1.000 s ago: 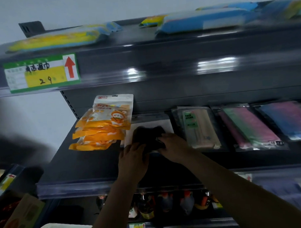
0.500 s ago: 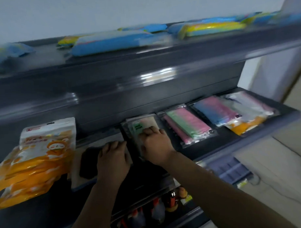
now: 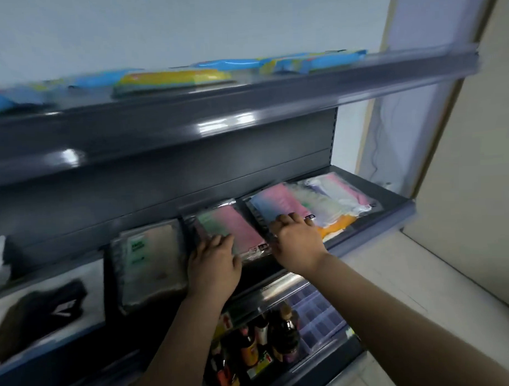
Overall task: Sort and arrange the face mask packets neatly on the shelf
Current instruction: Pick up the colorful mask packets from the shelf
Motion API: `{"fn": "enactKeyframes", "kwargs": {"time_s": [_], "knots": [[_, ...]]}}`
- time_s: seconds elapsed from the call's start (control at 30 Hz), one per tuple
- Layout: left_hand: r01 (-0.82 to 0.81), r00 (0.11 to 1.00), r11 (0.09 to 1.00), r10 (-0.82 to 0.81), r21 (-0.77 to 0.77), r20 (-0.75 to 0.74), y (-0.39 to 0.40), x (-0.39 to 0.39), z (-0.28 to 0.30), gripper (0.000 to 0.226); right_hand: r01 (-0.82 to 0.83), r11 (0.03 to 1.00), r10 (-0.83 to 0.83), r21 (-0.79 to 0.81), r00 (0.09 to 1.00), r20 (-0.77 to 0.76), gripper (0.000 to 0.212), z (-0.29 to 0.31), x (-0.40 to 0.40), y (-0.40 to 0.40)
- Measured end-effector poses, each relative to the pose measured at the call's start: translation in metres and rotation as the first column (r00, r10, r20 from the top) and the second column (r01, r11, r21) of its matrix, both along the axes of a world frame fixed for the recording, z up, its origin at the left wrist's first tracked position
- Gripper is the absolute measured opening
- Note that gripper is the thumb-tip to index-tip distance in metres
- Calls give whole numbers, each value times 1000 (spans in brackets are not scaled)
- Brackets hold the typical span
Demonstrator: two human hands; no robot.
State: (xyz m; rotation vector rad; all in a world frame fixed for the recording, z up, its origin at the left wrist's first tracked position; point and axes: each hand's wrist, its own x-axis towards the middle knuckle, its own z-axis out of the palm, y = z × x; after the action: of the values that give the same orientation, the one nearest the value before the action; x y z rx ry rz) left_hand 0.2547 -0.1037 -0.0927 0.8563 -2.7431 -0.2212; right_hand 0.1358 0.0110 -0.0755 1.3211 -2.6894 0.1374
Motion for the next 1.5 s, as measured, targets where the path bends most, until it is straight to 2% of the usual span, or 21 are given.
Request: {"fn": "enactKeyframes", "kwargs": {"time_s": [0.27,0.53,0.7,0.87,1.03,1.1,1.2,1.27,1.37,1.5], "knots": [[34,999,998,-34,52,-3,41,-68,-9,47,67,997,-65,-24,993,97,49,-3,-69,52],[34,999,992,-38,121,30,47,-132,-18,47,141,988,-126,-60,971,201,45,-10,-134,62],[-44,998,971,54,237,-36,28,-170,-28,48,173,984,-155,-37,945,288,47,-13,-170,56],[-80,985,952,121,295,-126,12,-191,-34,47,242,961,-155,-134,873,463,54,-14,-195,43],[-26,976,953,89,302,-198,8,-203,-37,44,381,909,-202,-169,756,622,65,-12,-218,35],[-59,970,940,133,336,-202,7,-205,-39,49,384,901,-147,-202,708,690,55,-14,-227,35],[-176,948,899,265,401,-178,7,-207,-40,64,365,891,-68,-268,692,718,41,-20,-235,35],[-209,921,848,338,488,-193,8,-206,-38,67,420,827,31,-373,629,777,31,-25,-240,37],[-160,854,781,417,603,-313,10,-204,-32,66,514,710,218,-481,488,845,25,-27,-243,42],[-45,696,716,523,696,-492,23,-199,-24,67,509,664,361,-548,424,831,25,-27,-246,53]]}}
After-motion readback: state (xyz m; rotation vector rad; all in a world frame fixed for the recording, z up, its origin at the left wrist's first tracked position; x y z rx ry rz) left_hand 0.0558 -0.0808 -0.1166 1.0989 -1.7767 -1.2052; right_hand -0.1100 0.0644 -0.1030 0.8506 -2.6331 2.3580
